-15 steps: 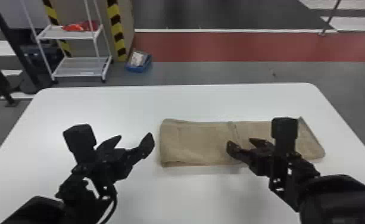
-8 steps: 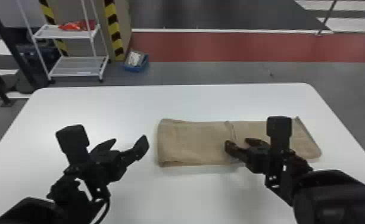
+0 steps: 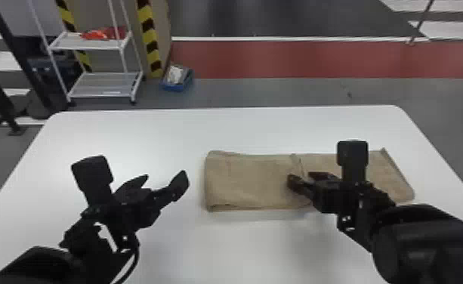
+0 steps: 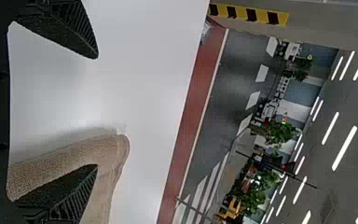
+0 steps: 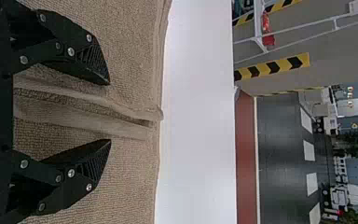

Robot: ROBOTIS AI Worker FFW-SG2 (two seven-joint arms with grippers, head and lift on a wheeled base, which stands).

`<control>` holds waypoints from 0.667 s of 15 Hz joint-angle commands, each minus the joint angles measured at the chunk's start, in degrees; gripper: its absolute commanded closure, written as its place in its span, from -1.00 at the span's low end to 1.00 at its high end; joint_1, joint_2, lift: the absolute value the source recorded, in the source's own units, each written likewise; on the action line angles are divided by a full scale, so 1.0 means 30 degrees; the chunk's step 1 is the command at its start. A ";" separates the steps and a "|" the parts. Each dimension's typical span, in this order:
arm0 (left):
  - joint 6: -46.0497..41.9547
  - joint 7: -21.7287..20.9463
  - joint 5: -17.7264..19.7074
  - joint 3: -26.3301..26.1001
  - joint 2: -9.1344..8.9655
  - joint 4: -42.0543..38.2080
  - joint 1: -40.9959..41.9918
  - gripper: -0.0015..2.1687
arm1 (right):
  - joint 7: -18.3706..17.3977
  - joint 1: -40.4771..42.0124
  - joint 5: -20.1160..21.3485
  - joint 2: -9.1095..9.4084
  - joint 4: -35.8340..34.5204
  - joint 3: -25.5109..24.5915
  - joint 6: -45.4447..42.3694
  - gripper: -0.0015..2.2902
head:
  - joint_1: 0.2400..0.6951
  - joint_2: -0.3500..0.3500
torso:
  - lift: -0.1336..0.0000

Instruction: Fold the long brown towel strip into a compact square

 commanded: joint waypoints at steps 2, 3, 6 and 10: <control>0.0006 -0.0028 0.0042 0.0008 0.0042 0.0030 0.0028 -0.96 | 0.0000 -0.0181 -0.0091 0.0000 0.0138 0.0079 0.0234 -0.44 | 1.00 0.04 | -0.86; 0.0006 -0.0028 0.0071 -0.0022 0.0042 0.0030 0.0028 -0.96 | 0.0000 -0.0181 -0.0179 0.0000 0.0138 0.0079 0.0410 -0.41 | 1.00 0.04 | -0.86; 0.0006 0.0001 0.0042 -0.0022 0.0042 0.0030 0.0028 -0.96 | 0.0029 -0.0122 -0.0179 -0.0030 -0.0096 0.0108 0.0351 -0.36 | 1.00 0.05 | -0.86; 0.0006 0.0001 0.0071 0.0008 0.0042 0.0000 0.0086 -0.96 | 0.0000 0.0083 -0.0355 -0.0059 -0.0272 0.0079 0.0234 -0.31 | 1.00 0.05 | -0.86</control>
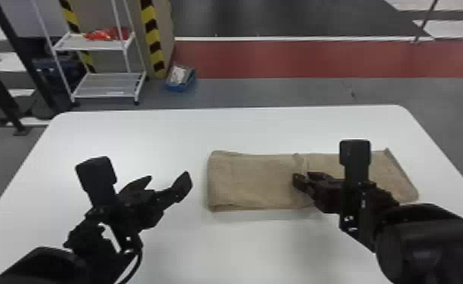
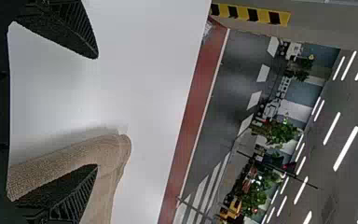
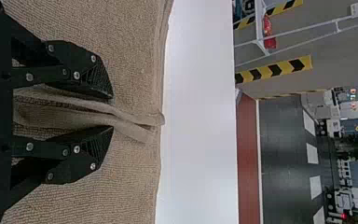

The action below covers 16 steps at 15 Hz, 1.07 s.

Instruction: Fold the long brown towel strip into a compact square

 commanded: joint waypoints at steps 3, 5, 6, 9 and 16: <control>0.0410 0.0000 0.0014 0.0011 0.0000 -0.0007 0.0024 -0.96 | -0.0023 0.0249 -0.0046 -0.0001 -0.0371 -0.0026 -0.0006 -0.31 | 1.00 0.05 | -0.86; 0.0410 0.0000 0.0014 0.0011 0.0000 -0.0036 0.0024 -0.96 | -0.0081 0.0512 -0.0017 -0.0001 -0.1016 0.0003 -0.0006 -0.31 | 1.00 0.05 | -0.86; 0.0410 0.0000 0.0014 0.0041 0.0000 -0.0036 0.0024 -0.96 | -0.0199 0.0571 0.0100 -0.0001 -0.1397 0.0062 -0.0006 -0.31 | 1.00 0.05 | -0.86; 0.0410 0.0000 0.0043 0.0070 0.0000 -0.0241 0.0112 -0.96 | -0.0052 0.0454 0.0130 -0.0060 -0.1748 -0.0055 0.0873 0.04 | 1.00 0.06 | -0.86; 0.0410 0.0000 0.0072 0.0246 0.0000 -0.0446 0.0200 -0.96 | 0.0124 0.0630 -0.0925 -0.0646 -0.3389 -0.0934 0.1401 0.39 | 1.00 0.06 | -0.86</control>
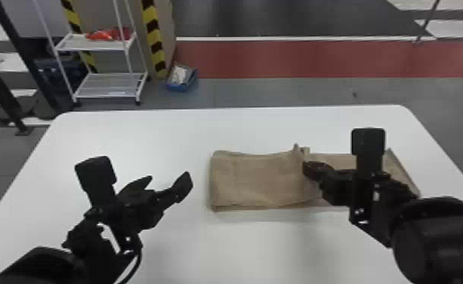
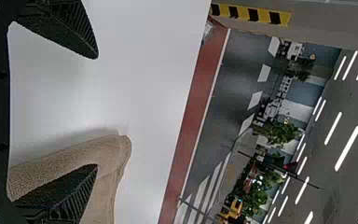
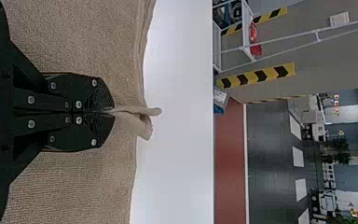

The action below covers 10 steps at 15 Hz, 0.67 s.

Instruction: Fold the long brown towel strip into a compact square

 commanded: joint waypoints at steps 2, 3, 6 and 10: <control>0.0000 0.0000 -0.0021 0.0006 -0.0002 -0.0004 0.0002 -0.96 | -0.0002 0.0453 -0.1528 -0.0644 -0.1798 -0.1639 0.0259 0.39 | 1.00 0.04 | -0.86; 0.0000 0.0000 -0.0021 0.0006 -0.0002 -0.0034 0.0002 -0.96 | -0.0031 0.0629 -0.2114 -0.0878 -0.2267 -0.2547 0.0669 0.39 | 1.00 0.02 | -0.86; 0.0000 0.0000 0.0009 0.0006 -0.0002 -0.0063 0.0178 -0.93 | -0.0148 0.0746 -0.3608 -0.1874 -0.1681 -0.4422 0.1021 0.39 | 1.00 -0.14 | -0.86; 0.0000 0.0030 -0.0050 -0.0053 -0.0002 -0.0122 0.0237 -0.93 | 0.0379 0.0775 -0.3051 -0.1815 -0.0245 -0.4012 0.0317 0.39 | 1.00 -0.31 | -0.86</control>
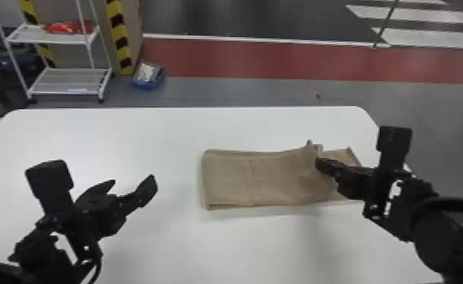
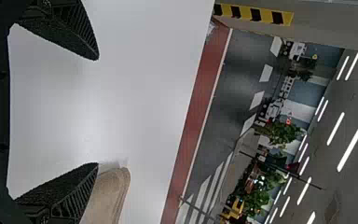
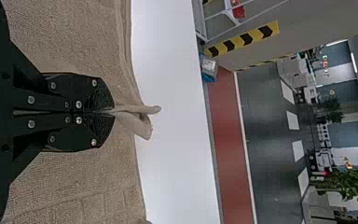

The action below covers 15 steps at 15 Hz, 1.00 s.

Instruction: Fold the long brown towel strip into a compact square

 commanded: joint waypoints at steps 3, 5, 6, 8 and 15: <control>0.0005 0.0050 -0.0178 0.0168 -0.0003 -0.0496 0.0268 -0.93 | -0.0042 0.0061 -0.0930 -0.0824 -0.1441 -0.1211 0.0771 0.39 | 1.00 -0.30 | -0.86; 0.0005 0.0109 -0.0325 0.0256 0.0027 -0.0672 0.0268 -0.93 | -0.0071 -0.0027 -0.1457 -0.1615 -0.1441 -0.2383 0.1239 0.39 | 1.00 -0.34 | -0.86; 0.0005 0.0109 -0.0325 0.0256 0.0027 -0.0730 0.0297 -0.93 | -0.0042 0.0120 -0.1545 -0.1732 -0.1060 -0.2617 0.1181 0.39 | 1.00 -0.40 | -0.86; 0.0063 0.0138 -0.0471 0.0227 0.0027 -0.0730 0.0268 -0.93 | 0.0427 0.0208 -0.1105 -0.1615 0.0815 -0.2676 0.0478 0.39 | 1.00 -0.47 | -0.86; 0.0063 0.0196 -0.0618 0.0227 0.0027 -0.0730 0.0444 -0.93 | 0.1071 0.0179 -0.1340 -0.1761 -0.0620 -0.3672 0.0419 0.39 | 1.00 -0.54 | -0.86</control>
